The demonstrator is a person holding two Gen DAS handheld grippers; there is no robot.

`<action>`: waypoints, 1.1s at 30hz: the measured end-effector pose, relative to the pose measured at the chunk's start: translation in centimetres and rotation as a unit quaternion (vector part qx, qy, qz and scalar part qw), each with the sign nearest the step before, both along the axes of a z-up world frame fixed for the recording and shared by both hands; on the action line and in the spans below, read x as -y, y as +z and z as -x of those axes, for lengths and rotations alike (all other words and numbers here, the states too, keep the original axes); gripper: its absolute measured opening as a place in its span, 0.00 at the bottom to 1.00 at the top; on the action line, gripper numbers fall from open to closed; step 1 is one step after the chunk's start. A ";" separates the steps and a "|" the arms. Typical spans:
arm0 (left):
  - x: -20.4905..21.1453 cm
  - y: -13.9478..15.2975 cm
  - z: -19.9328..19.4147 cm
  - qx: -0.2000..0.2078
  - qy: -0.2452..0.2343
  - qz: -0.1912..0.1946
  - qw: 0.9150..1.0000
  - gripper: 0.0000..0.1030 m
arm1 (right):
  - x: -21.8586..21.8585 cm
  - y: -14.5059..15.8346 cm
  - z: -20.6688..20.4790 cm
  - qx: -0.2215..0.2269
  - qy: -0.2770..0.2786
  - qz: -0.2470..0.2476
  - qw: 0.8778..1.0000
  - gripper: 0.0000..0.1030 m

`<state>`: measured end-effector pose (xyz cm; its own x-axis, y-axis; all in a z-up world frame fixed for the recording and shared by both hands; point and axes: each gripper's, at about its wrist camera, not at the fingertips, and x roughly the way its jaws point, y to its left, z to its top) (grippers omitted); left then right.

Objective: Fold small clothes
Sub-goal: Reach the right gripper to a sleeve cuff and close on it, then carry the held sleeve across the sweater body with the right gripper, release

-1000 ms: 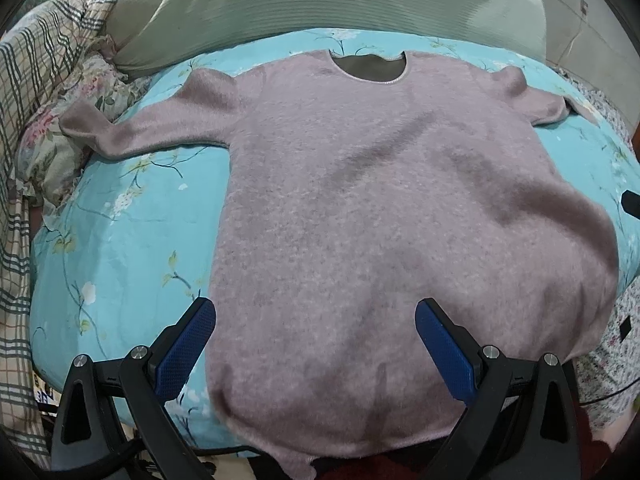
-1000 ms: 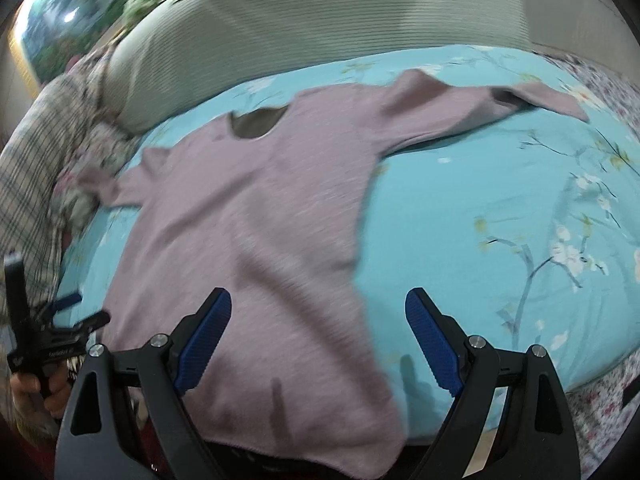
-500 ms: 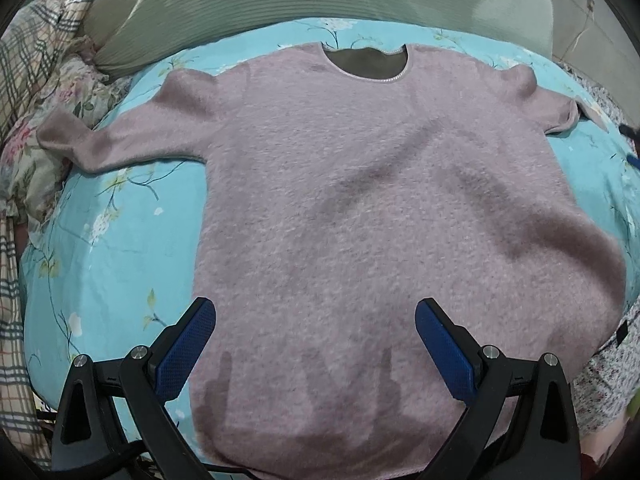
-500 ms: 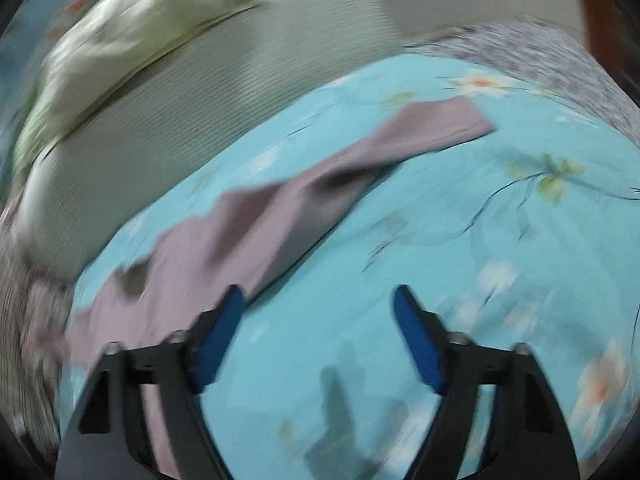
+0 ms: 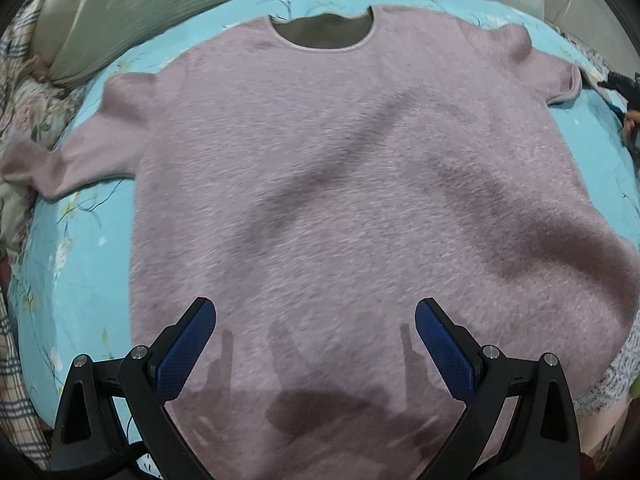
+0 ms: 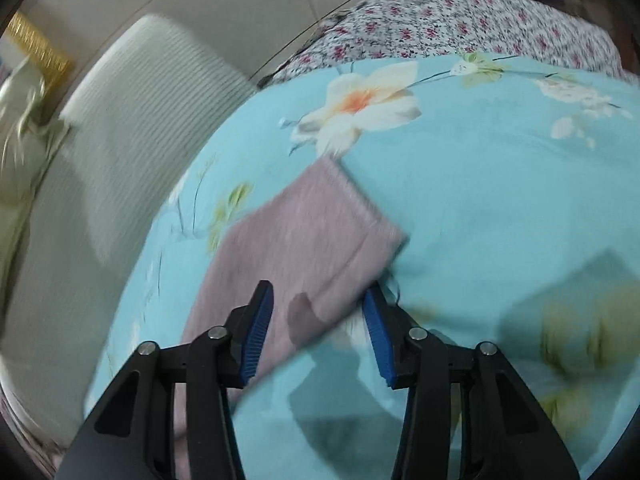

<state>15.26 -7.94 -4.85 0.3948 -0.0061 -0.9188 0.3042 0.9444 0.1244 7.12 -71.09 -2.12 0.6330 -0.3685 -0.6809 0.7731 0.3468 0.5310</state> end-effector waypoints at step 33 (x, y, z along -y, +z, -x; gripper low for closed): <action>-9.1 2.1 0.3 0.029 0.084 0.084 0.992 0.97 | -53.4 -0.3 -28.0 0.077 0.569 -0.137 0.807 0.06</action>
<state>15.01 1.13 -2.79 0.4557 -0.0869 -0.8859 0.1375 0.9901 -0.0264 35.12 -17.69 -2.44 0.5403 0.6626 -0.5187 -0.0463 0.6389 0.7679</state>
